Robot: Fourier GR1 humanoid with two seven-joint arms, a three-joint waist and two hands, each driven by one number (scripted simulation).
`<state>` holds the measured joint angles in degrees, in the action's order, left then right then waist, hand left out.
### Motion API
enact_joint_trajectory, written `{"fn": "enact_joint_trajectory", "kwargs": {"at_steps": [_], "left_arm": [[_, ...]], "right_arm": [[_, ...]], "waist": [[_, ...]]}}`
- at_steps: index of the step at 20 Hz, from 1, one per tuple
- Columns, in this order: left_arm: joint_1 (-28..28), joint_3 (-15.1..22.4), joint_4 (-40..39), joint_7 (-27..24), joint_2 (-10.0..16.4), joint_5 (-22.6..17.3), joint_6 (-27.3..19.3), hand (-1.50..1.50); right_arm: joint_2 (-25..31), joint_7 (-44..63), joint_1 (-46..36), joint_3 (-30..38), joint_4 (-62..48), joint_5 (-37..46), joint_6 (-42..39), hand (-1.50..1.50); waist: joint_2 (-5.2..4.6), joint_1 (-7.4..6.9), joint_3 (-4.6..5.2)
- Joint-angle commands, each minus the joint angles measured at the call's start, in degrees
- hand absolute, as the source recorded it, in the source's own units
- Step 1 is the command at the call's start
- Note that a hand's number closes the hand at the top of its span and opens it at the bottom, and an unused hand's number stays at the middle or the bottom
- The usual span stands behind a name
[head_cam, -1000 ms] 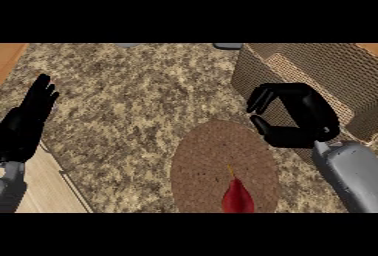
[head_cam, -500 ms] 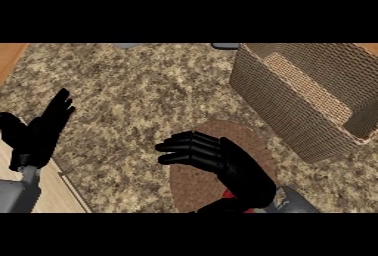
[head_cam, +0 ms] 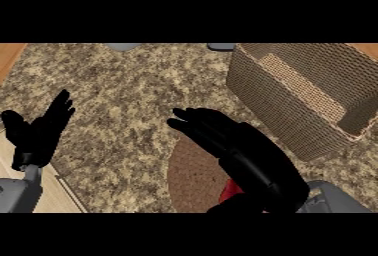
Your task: Pick the pear from the placemat and place it in the basket
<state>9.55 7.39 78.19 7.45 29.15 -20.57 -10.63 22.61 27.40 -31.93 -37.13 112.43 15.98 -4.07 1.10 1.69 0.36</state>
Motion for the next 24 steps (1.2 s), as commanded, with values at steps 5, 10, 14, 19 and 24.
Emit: {"fn": "enact_joint_trajectory", "kwargs": {"at_steps": [5, 10, 14, 19, 24], "left_arm": [[0.9, 1.0, -1.8, -0.9, -1.4, 1.5, 0.6, 0.0], [0.6, -0.2, -0.5, -0.5, -0.5, 1.4, 0.6, 0.0], [0.5, -0.6, 2.1, 2.3, -0.7, 1.4, 0.0, 0.0], [3.3, -2.3, -3.2, 0.4, -1.8, 1.5, 2.5, 0.0], [1.6, -4.1, 0.2, 2.3, -0.6, 1.7, 4.1, 0.0]], "right_arm": [[7.3, 26.7, -17.4, 11.6, 1.9, -8.7, -18.9, -1.5], [9.3, 35.4, -19.9, 14.8, 0.6, -28.3, -29.4, -1.5], [16.1, 34.4, -14.4, 18.3, 4.2, -36.7, -30.9, -1.5], [22.2, 32.1, -7.6, 26.9, 9.3, -48.7, -29.3, -1.5], [21.9, 21.5, 5.9, 35.9, 13.4, -42.1, -30.0, -1.5]], "waist": [[-0.65, -0.87, -0.08], [-0.48, -1.1, -0.14], [-0.62, -0.99, -0.35], [-0.88, -0.4, -0.34], [-1.02, -1.14, -0.41]]}}
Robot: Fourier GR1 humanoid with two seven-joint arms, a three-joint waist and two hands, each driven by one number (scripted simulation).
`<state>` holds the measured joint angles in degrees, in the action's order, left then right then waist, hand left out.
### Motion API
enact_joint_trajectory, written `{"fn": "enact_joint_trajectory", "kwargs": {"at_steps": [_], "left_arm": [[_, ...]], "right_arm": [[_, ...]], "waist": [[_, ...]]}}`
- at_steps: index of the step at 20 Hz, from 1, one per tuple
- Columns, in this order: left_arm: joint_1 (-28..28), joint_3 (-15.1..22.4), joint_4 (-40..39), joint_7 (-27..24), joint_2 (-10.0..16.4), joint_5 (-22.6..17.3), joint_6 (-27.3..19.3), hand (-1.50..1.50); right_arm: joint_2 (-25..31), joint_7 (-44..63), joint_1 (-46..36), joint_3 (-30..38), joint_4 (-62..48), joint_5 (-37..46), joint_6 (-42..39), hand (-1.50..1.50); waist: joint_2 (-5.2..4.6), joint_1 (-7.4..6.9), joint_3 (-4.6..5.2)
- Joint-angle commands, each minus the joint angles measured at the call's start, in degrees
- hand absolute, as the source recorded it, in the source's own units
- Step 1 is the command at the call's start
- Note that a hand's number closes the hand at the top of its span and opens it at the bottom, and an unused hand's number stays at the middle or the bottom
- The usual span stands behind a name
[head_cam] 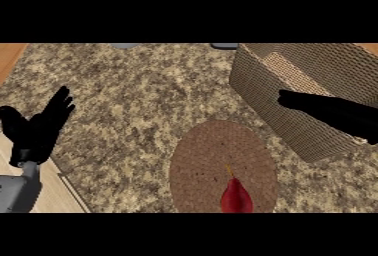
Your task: Pick the pear from the placemat and place it in the basket
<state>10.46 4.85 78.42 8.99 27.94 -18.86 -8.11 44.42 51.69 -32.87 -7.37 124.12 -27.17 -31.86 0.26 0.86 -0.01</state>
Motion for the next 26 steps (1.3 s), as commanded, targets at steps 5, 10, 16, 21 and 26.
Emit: {"fn": "enact_joint_trajectory", "kwargs": {"at_steps": [5, 10, 16, 21, 26], "left_arm": [[3.1, -0.4, -1.2, 1.3, -3.3, 2.4, -0.3, 0.0], [1.2, -2.7, -1.5, 0.4, -2.1, 2.1, 3.0, 0.0], [1.5, -2.8, 1.4, 2.6, -2.9, 3.1, 2.8, 0.0], [0.9, -4.5, 1.3, 2.6, -3.5, 4.8, 4.3, 0.0], [-1.1, -3.0, 2.1, 1.3, -7.7, 7.9, 2.3, 0.0]], "right_arm": [[-9.1, -9.3, 19.4, 1.0, 7.4, 16.1, -2.7, -1.5], [-17.2, -19.6, 23.3, -4.2, 3.9, 32.6, -1.8, -1.5], [-23.8, -34.6, 29.6, -11.2, -4.9, 48.1, 6.6, -1.5], [-28.0, -39.0, 28.0, -13.2, -14.1, 52.5, 9.2, -1.5], [-27.0, -41.3, 31.5, -15.8, -17.0, 57.4, 9.2, -1.5]], "waist": [[-0.29, -0.49, -0.07], [-0.34, -1.0, -0.04], [-0.27, -1.03, -0.07], [-0.26, -1.03, -0.01], [-0.23, -0.85, -0.01]]}}
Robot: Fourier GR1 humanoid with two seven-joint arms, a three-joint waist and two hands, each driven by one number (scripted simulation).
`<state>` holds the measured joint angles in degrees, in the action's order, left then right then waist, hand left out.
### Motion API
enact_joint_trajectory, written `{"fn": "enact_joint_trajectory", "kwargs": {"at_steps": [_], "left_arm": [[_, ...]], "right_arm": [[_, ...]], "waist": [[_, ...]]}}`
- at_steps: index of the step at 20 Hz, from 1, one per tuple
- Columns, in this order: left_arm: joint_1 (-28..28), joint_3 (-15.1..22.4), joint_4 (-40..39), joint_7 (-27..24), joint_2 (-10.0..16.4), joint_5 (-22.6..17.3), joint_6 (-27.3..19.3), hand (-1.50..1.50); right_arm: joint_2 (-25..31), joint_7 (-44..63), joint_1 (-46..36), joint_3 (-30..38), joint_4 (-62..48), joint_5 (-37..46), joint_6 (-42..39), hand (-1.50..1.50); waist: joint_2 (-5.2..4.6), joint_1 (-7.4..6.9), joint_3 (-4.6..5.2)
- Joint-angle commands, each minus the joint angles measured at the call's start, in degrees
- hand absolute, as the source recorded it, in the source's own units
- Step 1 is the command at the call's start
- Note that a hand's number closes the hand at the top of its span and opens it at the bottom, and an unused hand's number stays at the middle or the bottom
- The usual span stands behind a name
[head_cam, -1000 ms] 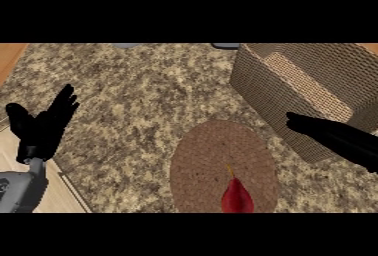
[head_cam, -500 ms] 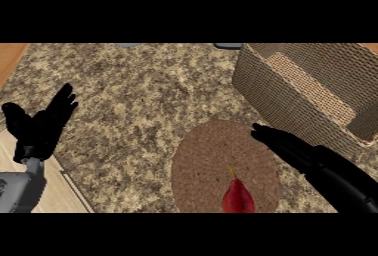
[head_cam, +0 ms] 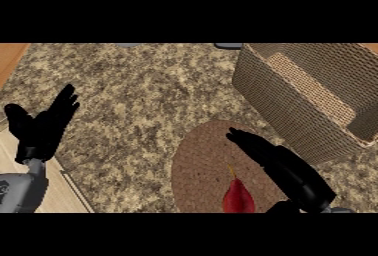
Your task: Pick the pear from the placemat and place it in the basket
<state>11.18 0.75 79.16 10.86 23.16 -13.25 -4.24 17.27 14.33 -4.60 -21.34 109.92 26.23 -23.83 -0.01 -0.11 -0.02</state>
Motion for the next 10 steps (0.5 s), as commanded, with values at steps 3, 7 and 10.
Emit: {"fn": "enact_joint_trajectory", "kwargs": {"at_steps": [3, 7, 10], "left_arm": [[2.6, -3.1, -3.4, -0.8, 0.3, 1.2, 2.7, 0.0], [-1.1, -2.0, -3.0, -4.7, -2.9, 3.8, 2.3, 0.0], [0.9, -2.9, -5.0, -3.9, -4.3, 5.1, 2.6, 0.0]], "right_arm": [[-0.5, -3.2, -0.9, -1.2, -6.8, 4.8, -1.7, -1.5], [1.0, -6.9, 0.6, 0.4, -9.4, 6.5, -1.7, -1.5], [0.3, -11.3, 0.3, 2.3, -12.7, 7.8, -1.3, -1.5]], "waist": [[-0.02, 0.16, 0.02], [-0.03, 0.17, 0.03], [-0.02, 0.18, 0.02]]}}
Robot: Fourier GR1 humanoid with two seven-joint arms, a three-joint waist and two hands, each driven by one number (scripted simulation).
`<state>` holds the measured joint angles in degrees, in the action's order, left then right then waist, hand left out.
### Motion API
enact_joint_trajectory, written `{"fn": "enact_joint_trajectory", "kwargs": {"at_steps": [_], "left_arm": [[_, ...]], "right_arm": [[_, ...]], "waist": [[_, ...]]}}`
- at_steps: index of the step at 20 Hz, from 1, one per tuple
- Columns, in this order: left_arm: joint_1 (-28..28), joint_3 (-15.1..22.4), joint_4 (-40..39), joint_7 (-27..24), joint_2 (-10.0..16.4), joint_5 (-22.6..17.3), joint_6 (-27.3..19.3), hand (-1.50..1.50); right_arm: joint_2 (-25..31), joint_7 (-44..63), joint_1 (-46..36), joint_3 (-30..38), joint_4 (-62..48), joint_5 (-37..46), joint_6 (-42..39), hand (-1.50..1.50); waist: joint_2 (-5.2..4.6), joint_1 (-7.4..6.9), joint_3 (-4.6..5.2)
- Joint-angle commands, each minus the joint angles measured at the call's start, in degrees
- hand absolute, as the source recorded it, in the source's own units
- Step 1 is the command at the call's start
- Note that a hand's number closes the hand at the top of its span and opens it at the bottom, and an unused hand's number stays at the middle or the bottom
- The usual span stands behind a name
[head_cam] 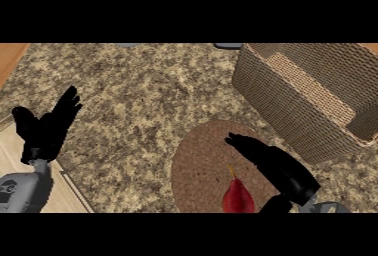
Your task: Pick the pear from the placemat and place it in the basket
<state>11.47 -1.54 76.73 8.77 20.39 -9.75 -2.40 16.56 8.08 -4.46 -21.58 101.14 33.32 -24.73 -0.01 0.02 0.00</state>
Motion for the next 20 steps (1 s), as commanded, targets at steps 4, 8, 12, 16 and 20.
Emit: {"fn": "enact_joint_trajectory", "kwargs": {"at_steps": [4, 8, 12, 16, 20], "left_arm": [[-1.6, -3.1, 7.0, 6.0, -0.4, 0.7, 1.7, 0.0], [4.1, -4.4, -0.5, 4.3, -0.9, 2.0, 2.2, 0.0], [-2.2, -3.2, 6.8, 4.8, -3.0, 3.4, 2.6, 0.0], [1.4, -6.3, 1.7, 3.2, -1.7, 3.0, 4.4, 0.0], [-0.5, -4.2, 8.1, 7.6, -4.4, 5.1, 2.1, 0.0]], "right_arm": [[-1.3, -3.9, 1.7, 2.4, -0.3, 1.5, -2.4, -1.5], [-2.1, -7.8, 2.0, 2.1, -2.2, 1.5, -2.7, -1.5], [-2.0, -10.8, 3.2, 3.2, -1.7, 2.0, -3.4, -1.5], [-4.3, -10.5, 2.1, 0.7, -5.3, 7.6, 0.1, -1.5], [-3.9, -8.8, 5.1, 0.8, -1.5, 9.4, -0.7, -1.5]], "waist": [[0.05, -0.04, -0.01], [-0.01, 0.16, 0.0], [0.05, -0.06, -0.01], [-0.02, 0.01, 0.0], [0.05, -0.01, -0.01]]}}
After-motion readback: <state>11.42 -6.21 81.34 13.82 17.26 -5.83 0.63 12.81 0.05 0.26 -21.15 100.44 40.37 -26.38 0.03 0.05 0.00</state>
